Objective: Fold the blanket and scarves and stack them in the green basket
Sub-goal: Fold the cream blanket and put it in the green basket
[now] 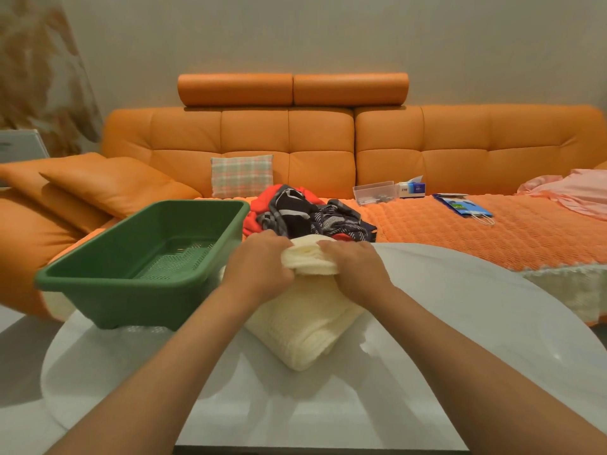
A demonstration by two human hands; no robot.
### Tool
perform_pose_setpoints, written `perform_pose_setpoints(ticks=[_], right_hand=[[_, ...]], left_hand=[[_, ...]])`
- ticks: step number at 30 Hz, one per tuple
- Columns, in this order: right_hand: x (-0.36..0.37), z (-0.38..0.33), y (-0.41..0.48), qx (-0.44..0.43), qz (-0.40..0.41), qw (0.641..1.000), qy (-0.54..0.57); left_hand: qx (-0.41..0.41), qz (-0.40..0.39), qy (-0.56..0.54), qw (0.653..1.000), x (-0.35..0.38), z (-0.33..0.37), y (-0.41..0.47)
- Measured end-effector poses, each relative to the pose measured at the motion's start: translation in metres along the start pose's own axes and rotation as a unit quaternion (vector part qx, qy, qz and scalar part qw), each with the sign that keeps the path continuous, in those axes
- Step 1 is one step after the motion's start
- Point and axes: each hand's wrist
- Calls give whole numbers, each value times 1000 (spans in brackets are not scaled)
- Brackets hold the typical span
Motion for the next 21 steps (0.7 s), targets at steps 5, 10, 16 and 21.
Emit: perform_pose_setpoints(ticks=[5, 10, 16, 21], right_hand=[[-12, 19, 8, -45, 115, 992, -6], [-13, 42, -31, -27, 25, 999, 2], [-16, 58, -55, 43, -139, 988, 53], [-43, 55, -45, 190, -196, 953, 134]], left_hand=[[42, -33, 23, 998, -4, 36, -22], [68, -203, -195, 957, 14, 48, -39], [26, -107, -71, 991, 26, 4, -18], [42, -200, 54, 977, 42, 13, -33]])
Point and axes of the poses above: each hand's wrist, its own y-axis towards the middle knuckle, its own x-axis out of the palm, z = x × y, and after that the axes turned 6 degrees about -x, right-handed
